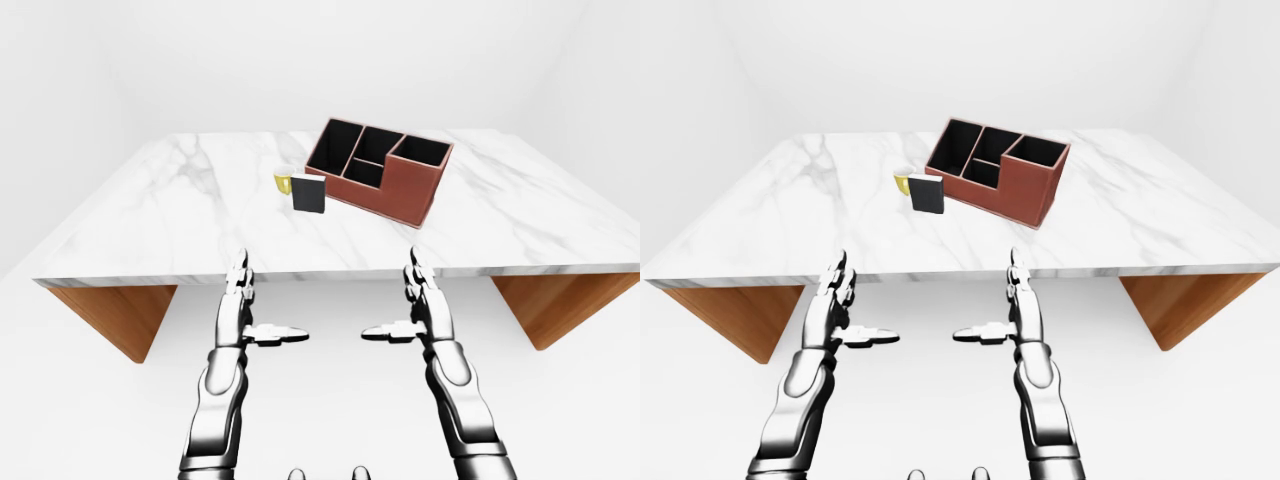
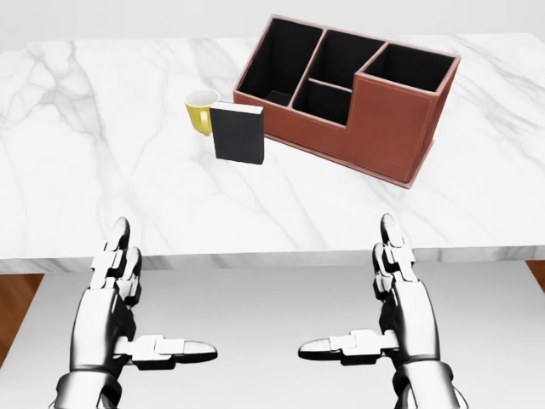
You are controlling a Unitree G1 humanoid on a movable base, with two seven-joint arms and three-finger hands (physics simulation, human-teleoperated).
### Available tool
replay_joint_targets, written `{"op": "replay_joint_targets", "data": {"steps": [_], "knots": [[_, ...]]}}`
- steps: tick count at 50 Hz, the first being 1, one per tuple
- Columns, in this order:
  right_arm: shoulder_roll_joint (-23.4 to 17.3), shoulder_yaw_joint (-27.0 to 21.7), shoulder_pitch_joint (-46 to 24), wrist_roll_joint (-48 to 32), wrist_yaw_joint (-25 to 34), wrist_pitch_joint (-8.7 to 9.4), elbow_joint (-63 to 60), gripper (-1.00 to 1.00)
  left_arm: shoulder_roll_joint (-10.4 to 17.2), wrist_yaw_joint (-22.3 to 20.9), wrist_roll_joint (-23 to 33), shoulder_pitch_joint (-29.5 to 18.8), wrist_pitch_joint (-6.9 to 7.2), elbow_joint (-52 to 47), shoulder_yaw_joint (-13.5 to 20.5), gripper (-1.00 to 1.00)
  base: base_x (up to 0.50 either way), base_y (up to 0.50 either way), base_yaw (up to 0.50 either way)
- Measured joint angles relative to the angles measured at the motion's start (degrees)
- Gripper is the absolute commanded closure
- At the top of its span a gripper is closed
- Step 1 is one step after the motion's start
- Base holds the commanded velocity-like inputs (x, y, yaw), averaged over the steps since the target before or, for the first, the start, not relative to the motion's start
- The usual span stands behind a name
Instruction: Pick up the book and place it in the caddy.
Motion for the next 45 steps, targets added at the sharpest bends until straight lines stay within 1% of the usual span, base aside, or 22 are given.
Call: {"op": "replay_joint_targets", "data": {"steps": [4, 13, 19, 25, 28, 33, 39, 45], "knots": [[-0.17, -0.21, 0.08, -0.23, 0.55, -0.41, 0.54, -1.00, 0.28, -0.72, -0.09, 0.41, 0.22, -0.99, 0.54, -1.00, 0.00, 0.00, 0.00], [-0.24, -0.13, -0.27, -0.73, 1.37, -2.07, 2.89, -1.00, 0.53, -1.72, 0.12, 0.80, -0.26, -1.17, 0.99, -1.00, 0.00, 0.00, 0.00], [-0.27, -0.05, -0.46, -0.99, 1.68, -3.04, 4.15, -1.00, 0.71, -2.10, 0.22, 0.74, -0.27, -1.38, 1.29, -1.00, 0.00, 0.00, 0.00], [-0.37, -0.04, -0.52, -1.34, 1.88, -3.17, 4.18, -1.00, 0.99, -2.57, 0.52, 0.55, -0.34, -1.98, 1.61, -1.00, 0.00, 0.00, 0.00], [-0.43, -0.05, -0.53, -1.58, 1.94, -2.85, 3.66, -1.00, 1.13, -2.81, 0.60, 0.40, -0.11, -2.58, 1.85, -1.00, 0.00, 0.00, 0.00], [-0.48, 0.05, -0.34, -2.13, 2.06, -1.79, 1.85, -1.00, 1.29, -3.17, 0.56, 0.39, 0.54, -4.58, 2.29, -1.00, 0.00, 0.00, 0.00], [-0.56, 0.11, -0.15, -2.85, 2.22, 0.30, -1.40, -1.00, 1.50, -3.54, 0.29, 0.32, 2.24, -7.61, 2.94, -1.00, 0.00, 0.00, 0.00], [-0.72, -0.08, -0.24, -3.39, 2.49, 3.03, -5.27, -1.00, 1.81, -4.09, -0.06, 0.10, 4.20, -10.25, 3.70, -1.00, 0.00, 0.00, 0.00]]}}
